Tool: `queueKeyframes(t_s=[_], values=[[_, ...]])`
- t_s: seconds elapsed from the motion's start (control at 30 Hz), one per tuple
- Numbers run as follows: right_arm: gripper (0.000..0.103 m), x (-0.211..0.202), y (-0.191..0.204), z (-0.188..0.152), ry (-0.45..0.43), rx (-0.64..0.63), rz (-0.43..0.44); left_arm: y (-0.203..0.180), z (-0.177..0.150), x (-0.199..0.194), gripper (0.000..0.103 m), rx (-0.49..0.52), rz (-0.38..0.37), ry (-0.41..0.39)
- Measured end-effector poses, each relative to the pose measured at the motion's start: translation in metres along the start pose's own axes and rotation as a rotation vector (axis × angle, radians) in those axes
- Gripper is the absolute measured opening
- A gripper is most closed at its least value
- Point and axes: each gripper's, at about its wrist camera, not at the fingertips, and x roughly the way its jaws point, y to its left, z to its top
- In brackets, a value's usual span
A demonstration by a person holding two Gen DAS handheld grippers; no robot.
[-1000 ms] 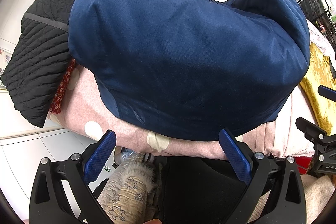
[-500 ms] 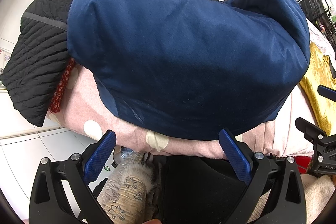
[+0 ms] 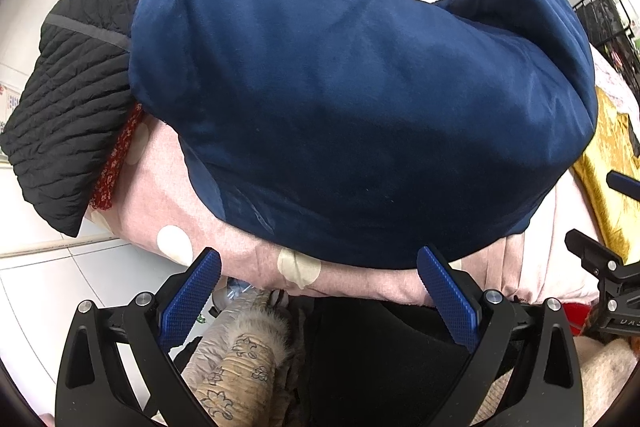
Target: Fold large clothes
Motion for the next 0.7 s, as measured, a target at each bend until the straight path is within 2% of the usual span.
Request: queueKeyframes(t_s=[0.1,0.2,0.3,0.37,0.47,0.6,0.67,0.7], values=[[0.094,-0.003,-0.009,0.0,-0.034,0.023,0.026,0.008,0.004,-0.001,0.096,-0.023,-0.031,-0.034],[0.094,-0.015,-0.031,0.0,-0.131,0.099,0.063,0.029,0.005,-0.004,0.096,-0.071,-0.074,-0.113],[0.094,-0.028,-0.085,-0.006,-0.264,0.258,0.13,0.064,0.004,-0.004,0.096,-0.118,-0.124,-0.233],[0.094,-0.022,-0.117,-0.013,-0.286,0.34,0.165,0.082,0.003,0.005,0.096,-0.124,-0.113,-0.245],[0.094,0.006,-0.159,-0.029,-0.224,0.478,0.222,0.112,-0.001,0.031,0.096,-0.127,-0.117,-0.202],[0.094,0.061,-0.197,-0.071,-0.167,0.681,0.402,0.145,-0.015,0.062,0.096,-0.188,-0.22,-0.185],[0.094,0.091,-0.201,-0.09,-0.133,0.737,0.479,0.153,-0.019,0.075,0.096,-0.24,-0.27,-0.186],[0.094,0.103,-0.199,-0.097,-0.11,0.758,0.49,0.155,-0.02,0.087,0.096,-0.284,-0.309,-0.177]])
